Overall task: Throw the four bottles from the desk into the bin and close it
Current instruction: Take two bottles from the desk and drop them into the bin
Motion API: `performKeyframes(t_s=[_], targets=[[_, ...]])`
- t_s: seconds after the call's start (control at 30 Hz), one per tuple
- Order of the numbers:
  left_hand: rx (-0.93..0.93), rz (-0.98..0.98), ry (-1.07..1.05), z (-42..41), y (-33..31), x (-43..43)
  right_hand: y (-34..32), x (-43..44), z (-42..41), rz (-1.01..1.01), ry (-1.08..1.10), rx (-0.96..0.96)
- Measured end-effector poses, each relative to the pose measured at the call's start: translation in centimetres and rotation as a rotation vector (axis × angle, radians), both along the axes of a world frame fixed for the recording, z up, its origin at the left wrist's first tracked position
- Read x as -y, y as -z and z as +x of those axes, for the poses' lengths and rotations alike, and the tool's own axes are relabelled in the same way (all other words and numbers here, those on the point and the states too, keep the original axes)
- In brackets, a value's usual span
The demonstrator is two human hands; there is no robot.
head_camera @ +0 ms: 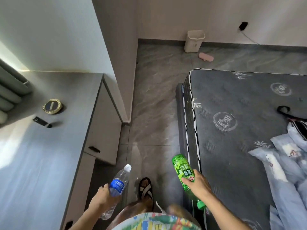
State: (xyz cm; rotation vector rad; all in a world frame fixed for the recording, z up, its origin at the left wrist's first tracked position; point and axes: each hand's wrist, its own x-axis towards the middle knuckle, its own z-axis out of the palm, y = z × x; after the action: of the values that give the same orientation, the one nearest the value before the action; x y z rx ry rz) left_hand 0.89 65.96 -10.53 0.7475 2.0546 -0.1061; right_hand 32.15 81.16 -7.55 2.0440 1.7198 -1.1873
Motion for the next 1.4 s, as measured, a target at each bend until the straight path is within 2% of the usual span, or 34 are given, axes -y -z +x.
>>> performKeyframes(t_s=[0.2, 0.33, 0.43, 0.77, 0.97, 1.1, 1.27, 1.4], targets=[[0.048, 0.118, 0.098, -1.8, -1.5, -14.7, 0.1, -6.7, -0.7, -0.056, 0.09, 0.036], [0.094, 0.195, 0.159, -2.4, -1.8, -24.2, 0.2, -10.7, 0.2, -0.155, 0.121, 0.14], [0.085, 0.222, 0.167, -3.3, -1.6, -30.7, 0.3, -14.9, 0.0, -0.192, 0.14, 0.128], [0.019, 0.131, 0.107, -7.6, -0.7, -46.5, 0.8, -36.1, -4.4, -0.232, 0.124, 0.051], [-0.011, 0.081, 0.039, -10.8, 0.0, -52.5, -0.1, -49.4, -10.3, -0.13, 0.012, -0.01], [-0.023, 0.053, 0.049, -13.5, 1.4, -57.2, -0.3, -57.4, -14.3, -0.076, 0.013, -0.081], [-0.014, 0.038, 0.05, -17.8, 2.7, -66.5, 0.2, -67.3, -18.3, -0.041, 0.018, -0.078], [0.017, 0.069, 0.065, -20.9, 1.9, -76.0, -0.1, -73.3, -19.5, -0.072, 0.11, -0.048]])
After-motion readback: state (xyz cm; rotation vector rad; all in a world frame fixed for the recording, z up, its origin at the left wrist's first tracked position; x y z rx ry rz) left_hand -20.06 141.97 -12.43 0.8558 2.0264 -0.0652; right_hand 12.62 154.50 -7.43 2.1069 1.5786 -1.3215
